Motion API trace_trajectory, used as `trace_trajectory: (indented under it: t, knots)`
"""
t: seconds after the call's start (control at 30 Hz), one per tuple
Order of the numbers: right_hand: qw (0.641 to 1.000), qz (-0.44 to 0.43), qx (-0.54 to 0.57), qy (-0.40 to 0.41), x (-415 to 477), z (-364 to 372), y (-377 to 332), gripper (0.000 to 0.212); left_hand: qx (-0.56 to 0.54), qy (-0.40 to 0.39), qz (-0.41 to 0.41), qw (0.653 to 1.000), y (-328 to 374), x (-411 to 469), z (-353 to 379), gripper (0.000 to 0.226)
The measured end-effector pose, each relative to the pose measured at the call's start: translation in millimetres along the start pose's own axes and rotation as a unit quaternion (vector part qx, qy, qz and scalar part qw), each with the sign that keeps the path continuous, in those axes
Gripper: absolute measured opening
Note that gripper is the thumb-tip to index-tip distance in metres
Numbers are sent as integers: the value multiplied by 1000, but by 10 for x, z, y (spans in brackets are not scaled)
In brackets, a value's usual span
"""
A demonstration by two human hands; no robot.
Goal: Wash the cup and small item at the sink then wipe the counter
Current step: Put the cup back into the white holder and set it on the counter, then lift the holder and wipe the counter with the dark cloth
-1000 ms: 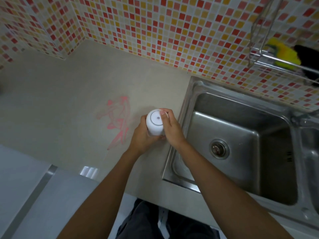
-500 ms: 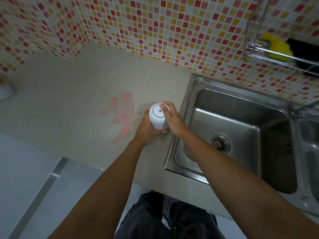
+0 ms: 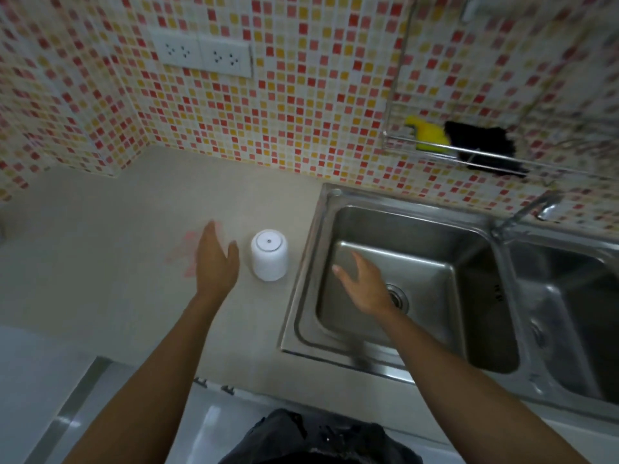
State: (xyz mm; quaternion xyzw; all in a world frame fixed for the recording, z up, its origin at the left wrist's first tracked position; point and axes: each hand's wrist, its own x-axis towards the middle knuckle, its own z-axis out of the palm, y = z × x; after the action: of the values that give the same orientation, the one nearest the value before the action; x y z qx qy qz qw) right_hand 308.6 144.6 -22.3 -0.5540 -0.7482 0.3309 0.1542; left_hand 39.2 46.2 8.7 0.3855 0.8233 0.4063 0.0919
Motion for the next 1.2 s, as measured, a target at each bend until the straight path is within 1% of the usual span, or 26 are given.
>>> trace_trajectory:
  t: [0.1, 0.17, 0.23, 0.33, 0.4, 0.5, 0.57, 0.63, 0.7, 0.77, 0.83, 0.9, 0.97, 1.03, 1.13, 1.2]
  knots:
    - [998, -11, -50, 38, -28, -315, 224, 72, 31, 23, 68, 997, 488, 65, 199, 60]
    - [996, -16, -56, 72, -9, -622, 306, 72, 45, 12, 133, 990, 877, 62, 396, 61]
    - [990, -38, -61, 123, 44, -1002, 320, 71, 54, -3, 197, 979, 1311, 35, 609, 62]
    - [972, -93, -70, 205, 161, -1612, 252, 66, 58, -38, 279, 958, 2022, -10, 931, 60]
    - [955, -123, -84, 258, 276, -1981, 177, 61, 64, -43, 330, 941, 2469, -9, 1121, 58]
    - [932, -144, -108, 315, 462, -2415, 66, 53, 76, -50, 372, 924, 3004, 65, 1346, 56]
    - [914, -162, -129, 349, 567, -2626, 7, 47, 98, -50, 376, 920, 3254, 150, 1445, 55]
    - [904, -174, -131, 368, 672, -2788, -58, 41, 131, -57, 369, 918, 3397, 254, 1537, 57]
    - [910, -170, -121, 358, 789, -2894, -98, 41, 162, -65, 358, 917, 3426, 346, 1628, 60]
    - [933, -144, -108, 312, 923, -2957, -96, 45, 204, -53, 355, 911, 3400, 393, 1695, 63]
    - [961, -90, -109, 236, 1096, -3005, -46, 56, 236, -37, 355, 904, 3382, 391, 1722, 65]
    - [981, -29, -132, 141, 1273, -3031, -15, 70, 243, -28, 357, 901, 3381, 380, 1731, 65]
    - [986, -2, -153, 64, 1438, -3039, -15, 83, 238, -30, 358, 902, 3385, 384, 1734, 66]
    - [988, 14, -155, 9, 1571, -3040, 0, 89, 231, -32, 362, 903, 3382, 389, 1735, 67]
    - [987, 41, -155, -27, 1713, -3052, 39, 94, 229, -45, 363, 902, 3373, 395, 1735, 67]
    - [985, 40, -163, -24, 1728, -3025, 39, 84, 238, -45, 362, 900, 3367, 398, 1733, 67]
